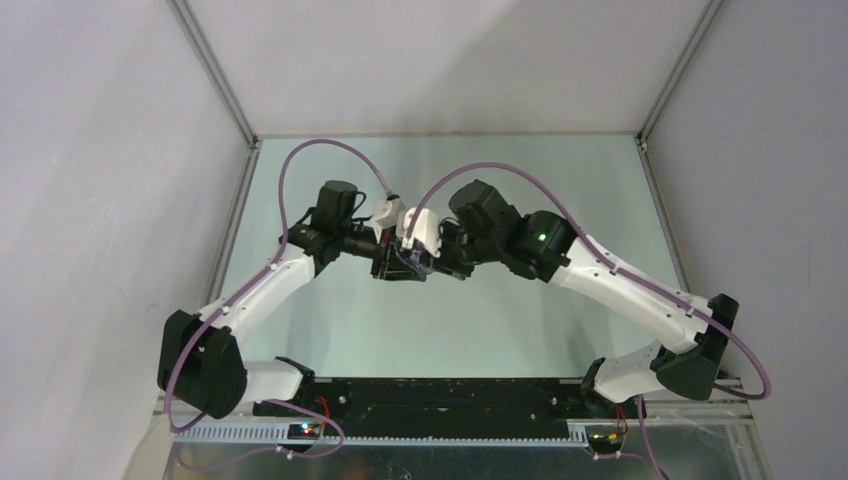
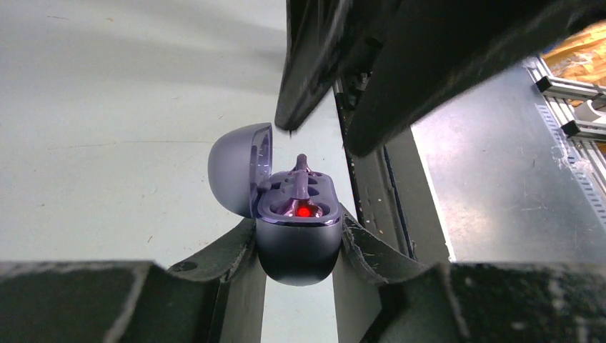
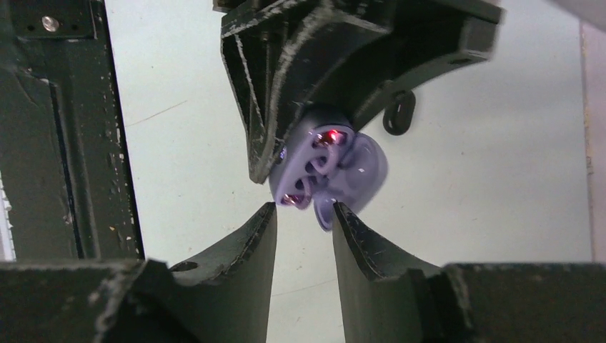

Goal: Insert the wireless bluetooth earbuds into the charging case
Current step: Place the right earbud in the right side groove of the charging case, then adjust the right earbud in the right side groove of the charging case, then close the charging case with the earbuds inside, then pass from the left arm to the right, then place the charging case with the earbuds at the center of the board.

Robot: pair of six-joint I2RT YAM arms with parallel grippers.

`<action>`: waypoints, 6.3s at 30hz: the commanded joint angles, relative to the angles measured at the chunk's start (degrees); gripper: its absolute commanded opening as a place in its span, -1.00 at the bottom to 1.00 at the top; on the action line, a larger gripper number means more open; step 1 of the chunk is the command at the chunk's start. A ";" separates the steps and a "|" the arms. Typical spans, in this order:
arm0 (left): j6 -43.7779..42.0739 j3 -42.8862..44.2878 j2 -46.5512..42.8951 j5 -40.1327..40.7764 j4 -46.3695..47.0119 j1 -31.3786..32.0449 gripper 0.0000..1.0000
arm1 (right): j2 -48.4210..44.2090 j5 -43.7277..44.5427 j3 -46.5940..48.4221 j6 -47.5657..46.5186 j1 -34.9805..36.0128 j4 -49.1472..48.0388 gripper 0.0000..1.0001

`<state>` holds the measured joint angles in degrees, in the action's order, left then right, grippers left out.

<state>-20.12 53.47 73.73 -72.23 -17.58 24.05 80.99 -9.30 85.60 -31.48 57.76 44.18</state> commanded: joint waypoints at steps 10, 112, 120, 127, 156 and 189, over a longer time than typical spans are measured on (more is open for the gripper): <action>-1.85 3.06 -0.47 -0.50 0.25 0.74 -1.00 | -4.14 6.26 -1.92 2.57 -4.57 -7.81 -0.37; 13.82 -2.45 -0.37 0.78 20.27 3.38 -1.00 | 3.98 -42.02 -2.81 7.73 -19.32 -5.22 -0.17; 13.79 -2.32 -0.44 0.96 20.05 3.43 -1.00 | 4.22 -40.77 -2.81 5.45 -18.50 -3.51 -0.13; 13.68 -2.26 -0.52 1.05 19.76 3.37 -1.00 | 4.18 -39.61 -2.81 5.26 -17.16 -3.49 -0.12; 1.17 2.18 -6.76 13.92 4.68 -6.48 0.99 | 13.77 -31.90 16.71 -9.79 -28.50 21.77 -0.59; -5.06 -4.47 -22.15 12.94 -3.95 -23.35 0.99 | 54.36 -3.00 33.57 -33.41 -31.10 29.93 -0.46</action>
<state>-25.50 49.58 52.34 -57.39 -23.14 1.19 133.93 -14.37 116.84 -62.92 26.98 74.76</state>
